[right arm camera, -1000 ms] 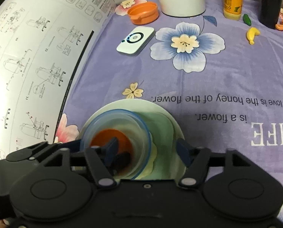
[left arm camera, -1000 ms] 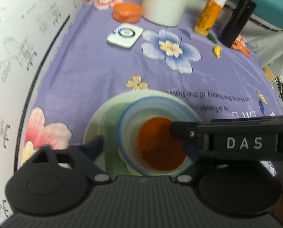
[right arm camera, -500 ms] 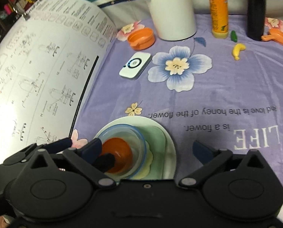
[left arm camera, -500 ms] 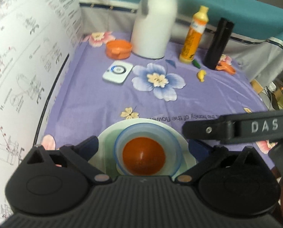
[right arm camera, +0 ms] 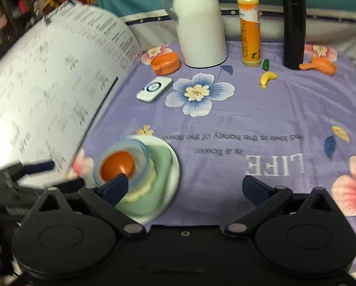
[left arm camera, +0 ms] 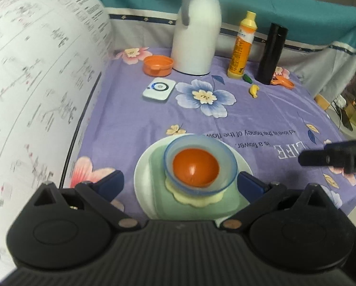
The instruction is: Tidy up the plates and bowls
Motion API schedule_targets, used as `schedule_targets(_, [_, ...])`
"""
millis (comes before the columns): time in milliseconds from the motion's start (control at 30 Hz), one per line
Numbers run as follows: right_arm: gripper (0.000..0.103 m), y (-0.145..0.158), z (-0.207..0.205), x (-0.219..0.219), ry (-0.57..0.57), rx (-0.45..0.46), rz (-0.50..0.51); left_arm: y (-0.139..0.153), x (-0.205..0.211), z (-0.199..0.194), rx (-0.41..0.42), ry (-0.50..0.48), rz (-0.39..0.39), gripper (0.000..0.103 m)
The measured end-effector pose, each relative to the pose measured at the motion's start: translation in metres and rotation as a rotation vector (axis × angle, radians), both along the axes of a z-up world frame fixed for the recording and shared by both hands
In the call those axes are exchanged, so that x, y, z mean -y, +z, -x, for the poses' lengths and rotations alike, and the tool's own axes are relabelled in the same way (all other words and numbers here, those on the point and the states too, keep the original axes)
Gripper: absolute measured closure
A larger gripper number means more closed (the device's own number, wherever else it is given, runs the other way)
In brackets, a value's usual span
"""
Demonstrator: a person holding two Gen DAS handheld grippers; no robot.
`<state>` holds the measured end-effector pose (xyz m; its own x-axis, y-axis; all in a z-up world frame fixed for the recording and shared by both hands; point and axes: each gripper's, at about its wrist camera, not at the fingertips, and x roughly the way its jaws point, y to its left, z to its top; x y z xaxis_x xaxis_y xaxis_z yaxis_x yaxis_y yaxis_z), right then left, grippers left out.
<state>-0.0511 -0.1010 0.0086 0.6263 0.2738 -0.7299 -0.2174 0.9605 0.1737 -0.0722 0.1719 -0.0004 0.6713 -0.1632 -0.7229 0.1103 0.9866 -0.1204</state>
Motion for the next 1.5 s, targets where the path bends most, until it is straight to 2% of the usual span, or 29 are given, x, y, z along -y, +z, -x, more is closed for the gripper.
schedule_targets(100, [0.0,-0.006,0.009,-0.002,0.004,-0.013,0.052,-0.003,-0.004,0.005,-0.009,0.026,0.009,0.0])
schedule_targets(233, [0.0,-0.01,0.016,-0.005,0.008,-0.036,0.06,-0.005,-0.003,0.009,-0.013,0.044,-0.001,0.0])
schedule_targets(533, [0.0,-0.012,0.024,-0.018,0.04,-0.012,0.127,-0.012,-0.001,0.013,-0.032,0.055,0.016,0.0])
schedule_targets(1167, [0.0,-0.02,0.015,-0.025,0.051,-0.038,0.148,-0.028,-0.007,0.0,-0.094,0.054,0.023,0.0])
schedule_targets(1500, [0.0,-0.021,0.013,-0.028,0.058,-0.04,0.15,-0.032,-0.005,-0.002,-0.099,0.032,0.014,0.0])
